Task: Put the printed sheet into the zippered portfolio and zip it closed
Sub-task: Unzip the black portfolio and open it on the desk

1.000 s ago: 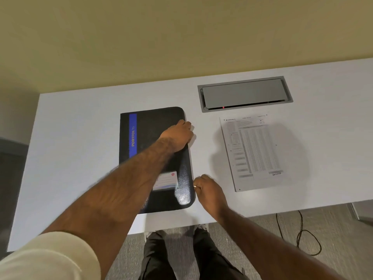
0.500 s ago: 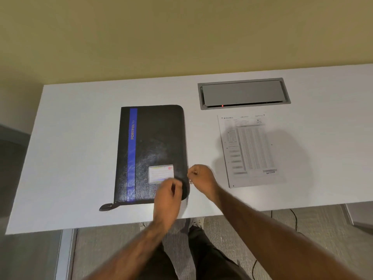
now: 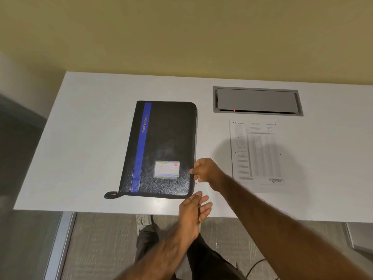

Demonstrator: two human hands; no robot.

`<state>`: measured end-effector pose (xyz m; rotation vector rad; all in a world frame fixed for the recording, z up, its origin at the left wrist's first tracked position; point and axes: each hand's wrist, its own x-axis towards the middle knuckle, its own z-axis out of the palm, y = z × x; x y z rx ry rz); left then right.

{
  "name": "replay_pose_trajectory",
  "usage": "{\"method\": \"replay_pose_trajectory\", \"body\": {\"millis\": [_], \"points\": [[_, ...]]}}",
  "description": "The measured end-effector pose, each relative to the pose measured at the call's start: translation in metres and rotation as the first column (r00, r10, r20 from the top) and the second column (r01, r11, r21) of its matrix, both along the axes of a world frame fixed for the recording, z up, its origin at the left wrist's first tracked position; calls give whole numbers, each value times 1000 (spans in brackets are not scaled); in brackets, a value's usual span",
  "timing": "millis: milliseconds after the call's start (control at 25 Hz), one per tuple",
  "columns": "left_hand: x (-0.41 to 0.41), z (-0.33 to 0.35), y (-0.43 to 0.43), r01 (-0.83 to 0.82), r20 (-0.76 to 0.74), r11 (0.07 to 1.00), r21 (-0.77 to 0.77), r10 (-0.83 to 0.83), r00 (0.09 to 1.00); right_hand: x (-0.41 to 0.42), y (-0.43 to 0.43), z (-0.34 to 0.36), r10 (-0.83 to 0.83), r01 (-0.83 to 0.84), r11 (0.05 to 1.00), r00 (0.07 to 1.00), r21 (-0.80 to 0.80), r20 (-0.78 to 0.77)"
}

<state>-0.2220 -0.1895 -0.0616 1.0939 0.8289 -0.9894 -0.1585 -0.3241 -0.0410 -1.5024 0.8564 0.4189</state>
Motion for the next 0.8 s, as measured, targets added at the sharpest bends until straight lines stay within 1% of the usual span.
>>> {"method": "replay_pose_trajectory", "body": {"millis": [80, 160, 280, 440, 520, 600, 680, 720, 800], "points": [[0, -4, 4, -36, -4, 999, 1, 36, 999, 2, 1, 2, 42, -43, 999, 998, -16, -45], [-1, -3, 6, -92, -19, 996, -19, 92, 996, 4, 2, 4, 51, -51, 999, 995, -3, -88], [0, 6, -3, -113, -50, 993, -41, 110, 993, 5, 4, 6, 56, -60, 998, 992, -33, -116], [1, 13, -16, -204, -59, 978, 35, 206, 977, 6, 4, 9, 73, -84, 992, 990, -91, -119], [-1, 15, -20, -259, -36, 964, 57, 261, 965, 7, 5, 11, 43, -53, 996, 990, -72, -131], [-4, 18, -20, -310, -30, 950, 44, 311, 950, 8, 5, 13, -2, 0, 1000, 989, -10, -147], [-4, 19, -16, -333, -29, 942, 48, 335, 942, 9, 4, 15, 5, -1, 1000, 987, 26, -159], [-4, 20, -14, -334, -25, 940, 66, 336, 941, 10, 4, 15, 25, -24, 1000, 987, 11, -157], [-4, 21, -9, -329, -15, 939, 104, 332, 943, 10, 4, 14, 74, -86, 993, 989, -85, -130]]}}
